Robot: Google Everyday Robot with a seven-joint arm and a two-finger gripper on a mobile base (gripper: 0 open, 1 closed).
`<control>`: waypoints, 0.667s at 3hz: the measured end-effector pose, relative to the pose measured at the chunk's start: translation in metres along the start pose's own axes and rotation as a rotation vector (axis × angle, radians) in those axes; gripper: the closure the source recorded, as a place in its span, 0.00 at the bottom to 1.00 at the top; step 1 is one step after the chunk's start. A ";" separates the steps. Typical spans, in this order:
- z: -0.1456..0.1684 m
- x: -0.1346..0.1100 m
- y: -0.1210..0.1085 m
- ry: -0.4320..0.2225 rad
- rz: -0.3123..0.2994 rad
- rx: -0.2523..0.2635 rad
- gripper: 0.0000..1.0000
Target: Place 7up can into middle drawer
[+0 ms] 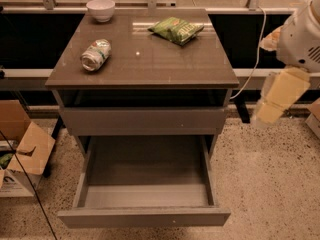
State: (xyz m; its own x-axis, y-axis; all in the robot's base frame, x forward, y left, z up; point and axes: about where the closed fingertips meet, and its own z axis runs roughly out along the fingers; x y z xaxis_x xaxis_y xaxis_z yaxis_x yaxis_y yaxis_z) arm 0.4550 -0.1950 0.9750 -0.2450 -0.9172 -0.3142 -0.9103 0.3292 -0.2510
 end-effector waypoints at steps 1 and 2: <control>0.011 -0.028 -0.009 -0.107 0.026 0.009 0.00; 0.024 -0.063 -0.020 -0.188 0.027 0.004 0.00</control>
Offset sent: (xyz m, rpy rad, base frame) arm 0.0715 0.0958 0.0045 0.2747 -0.0802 0.0477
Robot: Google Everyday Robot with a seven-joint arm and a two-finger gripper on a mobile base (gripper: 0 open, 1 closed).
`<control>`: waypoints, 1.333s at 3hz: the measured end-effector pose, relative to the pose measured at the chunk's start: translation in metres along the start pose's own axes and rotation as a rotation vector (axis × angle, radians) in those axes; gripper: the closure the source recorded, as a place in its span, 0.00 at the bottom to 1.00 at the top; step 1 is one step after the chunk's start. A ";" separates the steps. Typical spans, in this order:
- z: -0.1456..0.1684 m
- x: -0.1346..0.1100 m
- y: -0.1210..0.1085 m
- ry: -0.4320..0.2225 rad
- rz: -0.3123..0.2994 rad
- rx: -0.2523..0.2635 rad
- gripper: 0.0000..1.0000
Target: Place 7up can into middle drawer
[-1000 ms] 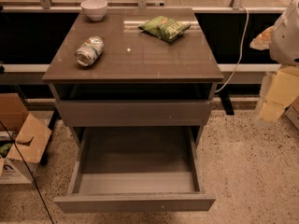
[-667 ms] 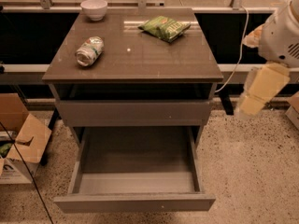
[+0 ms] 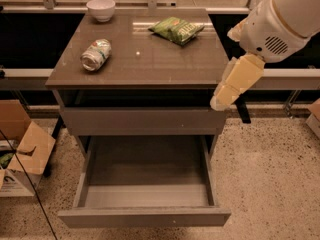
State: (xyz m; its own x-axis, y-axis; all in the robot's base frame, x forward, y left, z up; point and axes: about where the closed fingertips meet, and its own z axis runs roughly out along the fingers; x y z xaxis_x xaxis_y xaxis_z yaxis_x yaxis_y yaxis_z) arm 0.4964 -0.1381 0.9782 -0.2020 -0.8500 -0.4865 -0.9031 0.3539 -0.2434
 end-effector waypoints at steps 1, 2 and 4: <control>0.028 -0.041 -0.012 -0.070 -0.014 -0.033 0.00; 0.068 -0.088 -0.031 -0.118 -0.046 -0.080 0.00; 0.097 -0.105 -0.031 -0.186 -0.027 -0.093 0.00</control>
Offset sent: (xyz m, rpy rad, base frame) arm 0.0712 0.0918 -0.0063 0.1093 0.0090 0.1089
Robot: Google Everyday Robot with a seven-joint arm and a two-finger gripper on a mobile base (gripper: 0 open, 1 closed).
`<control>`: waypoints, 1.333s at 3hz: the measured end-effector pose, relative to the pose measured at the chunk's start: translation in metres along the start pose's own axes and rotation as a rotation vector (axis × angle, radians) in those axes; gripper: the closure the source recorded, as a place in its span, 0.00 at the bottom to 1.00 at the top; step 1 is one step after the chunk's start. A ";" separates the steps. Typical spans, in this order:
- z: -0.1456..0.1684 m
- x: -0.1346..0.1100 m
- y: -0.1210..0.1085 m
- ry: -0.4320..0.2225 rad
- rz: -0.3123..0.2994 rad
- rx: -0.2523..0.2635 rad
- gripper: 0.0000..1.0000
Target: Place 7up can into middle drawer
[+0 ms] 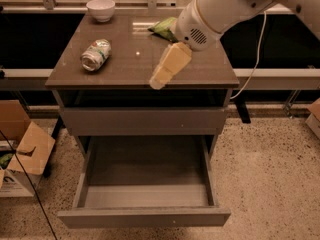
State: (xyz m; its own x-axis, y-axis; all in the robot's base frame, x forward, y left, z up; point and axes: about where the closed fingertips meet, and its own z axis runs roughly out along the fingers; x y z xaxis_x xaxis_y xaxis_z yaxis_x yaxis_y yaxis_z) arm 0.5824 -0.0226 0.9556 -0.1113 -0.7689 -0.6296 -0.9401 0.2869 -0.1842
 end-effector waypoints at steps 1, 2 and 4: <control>0.031 -0.014 -0.016 -0.093 0.024 0.015 0.00; 0.059 -0.026 -0.033 -0.151 0.035 0.014 0.00; 0.119 -0.056 -0.066 -0.233 0.050 -0.024 0.00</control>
Offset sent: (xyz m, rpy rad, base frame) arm 0.0901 0.0693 -0.0356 0.2276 -0.0468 -0.0042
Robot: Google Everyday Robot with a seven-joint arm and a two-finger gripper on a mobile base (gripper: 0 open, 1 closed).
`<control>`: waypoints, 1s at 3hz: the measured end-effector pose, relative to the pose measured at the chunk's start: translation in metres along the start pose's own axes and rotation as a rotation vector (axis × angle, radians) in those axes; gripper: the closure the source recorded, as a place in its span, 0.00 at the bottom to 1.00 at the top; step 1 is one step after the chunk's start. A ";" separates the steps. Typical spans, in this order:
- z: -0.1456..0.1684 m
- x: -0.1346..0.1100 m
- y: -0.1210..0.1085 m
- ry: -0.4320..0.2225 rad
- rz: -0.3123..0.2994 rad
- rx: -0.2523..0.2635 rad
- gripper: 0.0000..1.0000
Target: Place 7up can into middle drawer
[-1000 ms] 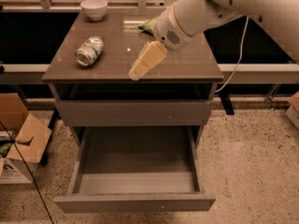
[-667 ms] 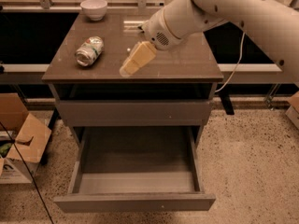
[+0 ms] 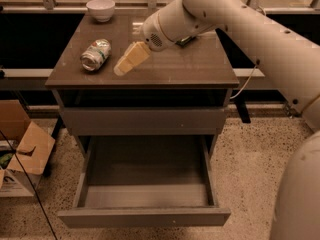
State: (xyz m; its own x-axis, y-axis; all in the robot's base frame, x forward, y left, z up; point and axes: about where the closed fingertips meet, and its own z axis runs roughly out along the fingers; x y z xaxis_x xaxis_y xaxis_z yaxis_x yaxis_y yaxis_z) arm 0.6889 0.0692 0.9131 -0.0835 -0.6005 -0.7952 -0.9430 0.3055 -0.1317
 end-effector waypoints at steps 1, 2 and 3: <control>0.042 -0.014 -0.020 -0.034 0.008 -0.032 0.00; 0.042 -0.014 -0.020 -0.034 0.008 -0.032 0.00; 0.053 -0.019 -0.020 -0.079 0.020 -0.023 0.00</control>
Offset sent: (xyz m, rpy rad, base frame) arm 0.0534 0.0461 -0.0128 0.0553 0.0138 0.0307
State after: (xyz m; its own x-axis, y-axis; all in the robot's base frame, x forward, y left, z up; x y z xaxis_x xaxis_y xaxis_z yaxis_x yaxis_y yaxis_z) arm 0.7262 0.1132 0.8997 -0.0775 -0.5342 -0.8418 -0.9487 0.2992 -0.1026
